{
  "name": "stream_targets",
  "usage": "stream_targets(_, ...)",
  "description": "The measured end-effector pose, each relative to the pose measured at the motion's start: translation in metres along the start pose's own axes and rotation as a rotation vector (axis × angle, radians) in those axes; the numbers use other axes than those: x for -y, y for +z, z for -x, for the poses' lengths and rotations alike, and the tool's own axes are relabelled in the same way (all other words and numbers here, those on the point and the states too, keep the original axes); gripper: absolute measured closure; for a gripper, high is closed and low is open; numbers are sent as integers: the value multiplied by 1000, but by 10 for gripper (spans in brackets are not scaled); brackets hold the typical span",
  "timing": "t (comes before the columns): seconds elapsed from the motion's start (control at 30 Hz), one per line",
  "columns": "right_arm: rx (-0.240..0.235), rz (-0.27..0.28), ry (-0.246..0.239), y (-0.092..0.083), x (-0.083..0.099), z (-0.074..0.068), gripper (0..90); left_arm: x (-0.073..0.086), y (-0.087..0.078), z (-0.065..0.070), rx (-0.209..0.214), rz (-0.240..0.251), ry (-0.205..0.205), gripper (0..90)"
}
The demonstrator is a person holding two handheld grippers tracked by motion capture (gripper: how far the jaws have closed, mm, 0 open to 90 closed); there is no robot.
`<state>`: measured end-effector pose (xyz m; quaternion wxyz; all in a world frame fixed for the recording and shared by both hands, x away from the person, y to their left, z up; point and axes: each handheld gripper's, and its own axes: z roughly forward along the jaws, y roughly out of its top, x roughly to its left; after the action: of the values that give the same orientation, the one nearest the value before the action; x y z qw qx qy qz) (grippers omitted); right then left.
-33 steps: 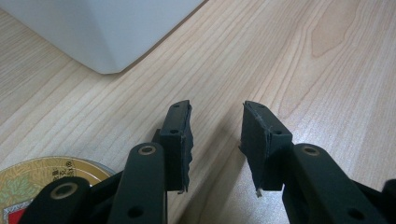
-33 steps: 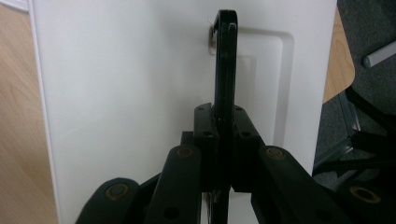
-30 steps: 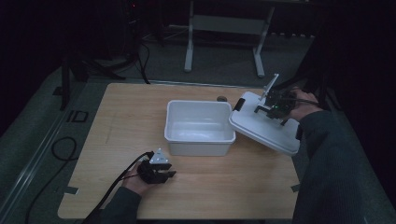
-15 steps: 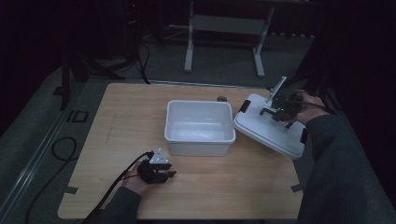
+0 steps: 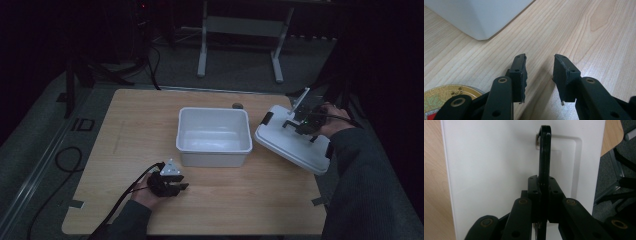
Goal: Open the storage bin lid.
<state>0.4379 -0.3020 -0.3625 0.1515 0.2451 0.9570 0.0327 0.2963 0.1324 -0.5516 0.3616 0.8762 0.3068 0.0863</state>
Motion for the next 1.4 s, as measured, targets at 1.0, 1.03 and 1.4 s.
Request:
stream_targets(1.0,-7,-14,33,52,8,-9,840,0,0,0,1,-1,-1,624)
stream_targets(1.03,-6,-14,33,54,8,-9,840,0,0,0,1,-1,0,624)
stream_targets(1.4,5,-16,28,76,8,-13,840,0,0,0,2,-2,0,624)
